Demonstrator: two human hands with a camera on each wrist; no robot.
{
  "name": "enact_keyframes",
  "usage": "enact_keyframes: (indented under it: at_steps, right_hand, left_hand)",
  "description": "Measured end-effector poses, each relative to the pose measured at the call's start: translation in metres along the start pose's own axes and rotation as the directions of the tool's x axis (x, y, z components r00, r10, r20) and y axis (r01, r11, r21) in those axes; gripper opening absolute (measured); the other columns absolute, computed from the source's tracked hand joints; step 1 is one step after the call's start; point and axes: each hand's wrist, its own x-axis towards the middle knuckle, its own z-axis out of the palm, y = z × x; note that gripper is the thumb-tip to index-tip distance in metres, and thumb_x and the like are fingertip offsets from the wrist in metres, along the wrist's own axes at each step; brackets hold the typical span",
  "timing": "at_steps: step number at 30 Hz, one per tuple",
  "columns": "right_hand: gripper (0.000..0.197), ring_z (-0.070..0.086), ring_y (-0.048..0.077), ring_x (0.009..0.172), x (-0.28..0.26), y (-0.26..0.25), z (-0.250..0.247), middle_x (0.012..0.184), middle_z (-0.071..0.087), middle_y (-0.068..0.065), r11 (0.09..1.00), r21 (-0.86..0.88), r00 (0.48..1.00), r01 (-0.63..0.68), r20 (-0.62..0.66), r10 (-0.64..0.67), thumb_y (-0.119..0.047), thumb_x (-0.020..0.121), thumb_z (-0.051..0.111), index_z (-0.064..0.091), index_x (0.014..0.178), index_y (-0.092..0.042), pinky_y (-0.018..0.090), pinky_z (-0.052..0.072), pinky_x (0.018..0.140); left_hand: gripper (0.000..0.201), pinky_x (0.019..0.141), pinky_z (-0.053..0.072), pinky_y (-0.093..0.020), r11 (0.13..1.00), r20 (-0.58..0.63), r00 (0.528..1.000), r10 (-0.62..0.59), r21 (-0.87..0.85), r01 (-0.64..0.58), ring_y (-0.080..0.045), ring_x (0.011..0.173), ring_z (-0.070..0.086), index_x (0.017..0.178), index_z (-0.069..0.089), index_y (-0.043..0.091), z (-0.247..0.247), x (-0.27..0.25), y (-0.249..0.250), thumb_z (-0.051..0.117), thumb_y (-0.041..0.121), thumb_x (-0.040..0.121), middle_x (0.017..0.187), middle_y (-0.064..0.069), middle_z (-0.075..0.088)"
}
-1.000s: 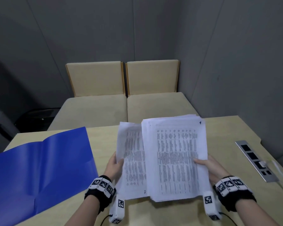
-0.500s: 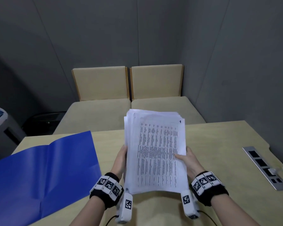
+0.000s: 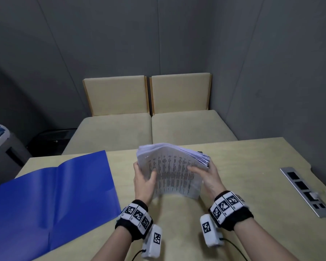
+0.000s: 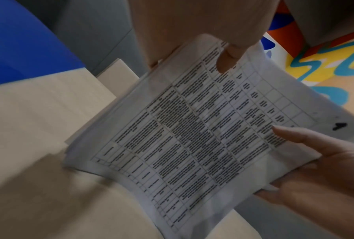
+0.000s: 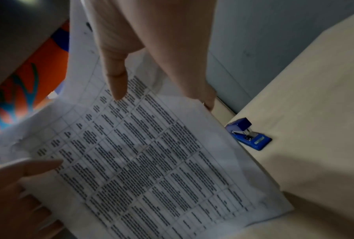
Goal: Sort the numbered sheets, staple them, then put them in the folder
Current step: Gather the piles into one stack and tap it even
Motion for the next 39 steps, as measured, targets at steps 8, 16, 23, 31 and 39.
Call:
enact_keyframes:
  at_steps: [8,16,23,31,39]
  right_hand:
    - [0.062,0.046,-0.008,0.100,-0.012,-0.013,0.002,0.119,0.040,-0.006,0.621,-0.629,0.813,0.469,0.032,-0.581,-0.005,0.091,0.056,0.031,0.142,-0.030,0.015,0.043,0.085]
    - [0.084,0.052,0.012,0.089,-0.008,-0.021,0.003,0.128,0.037,0.008,0.305,-0.778,0.713,0.549,0.245,-0.657,0.017,0.083,0.044,0.034,0.139,-0.044,0.022,0.053,0.080]
    - [0.046,0.049,0.014,0.082,-0.013,-0.025,0.003,0.109,0.042,0.007,0.416,-0.751,0.747,0.512,0.152,-0.647,0.007,0.090,0.044,0.050,0.131,-0.013,0.014,0.042,0.074]
    - [0.027,0.050,0.011,0.097,-0.008,-0.034,0.016,0.104,0.050,0.000,0.549,-0.643,0.727,0.534,0.019,-0.686,0.010,0.089,0.042,0.054,0.107,-0.005,-0.001,0.032,0.085]
    - [0.057,0.050,-0.007,0.080,-0.013,-0.032,0.025,0.118,0.030,-0.006,0.476,-0.714,0.759,0.514,0.120,-0.641,-0.008,0.096,0.041,0.027,0.143,-0.037,0.007,0.039,0.067]
  left_hand:
    - [0.072,0.079,0.050,-0.034,0.994,-0.070,0.997,-0.042,-0.107,0.034,-0.017,0.092,0.060,0.108,0.042,0.018,0.001,0.010,0.030,0.049,0.075,0.065,0.100,0.002,0.061]
    - [0.089,0.110,0.028,-0.044,0.961,-0.203,0.940,-0.275,-0.047,0.272,-0.030,0.136,0.035,0.145,0.025,0.009,0.020,0.041,0.066,0.049,0.068,0.083,0.148,-0.014,0.037]
    - [0.036,0.094,0.043,-0.043,0.979,-0.265,0.944,-0.197,0.000,0.204,-0.030,0.101,0.053,0.103,0.044,0.013,0.025,0.047,0.057,0.046,0.047,0.091,0.103,-0.009,0.057]
    - [0.054,0.090,0.053,-0.040,0.973,-0.005,0.984,0.178,0.151,-0.175,-0.019,0.102,0.059,0.116,0.030,0.032,0.018,0.033,0.049,0.066,0.048,0.080,0.115,-0.004,0.055]
    - [0.042,0.085,0.051,-0.051,0.982,-0.145,0.975,0.170,0.102,-0.156,-0.025,0.096,0.059,0.116,0.029,0.043,0.010,0.025,0.043,0.052,0.030,0.082,0.116,-0.007,0.054]
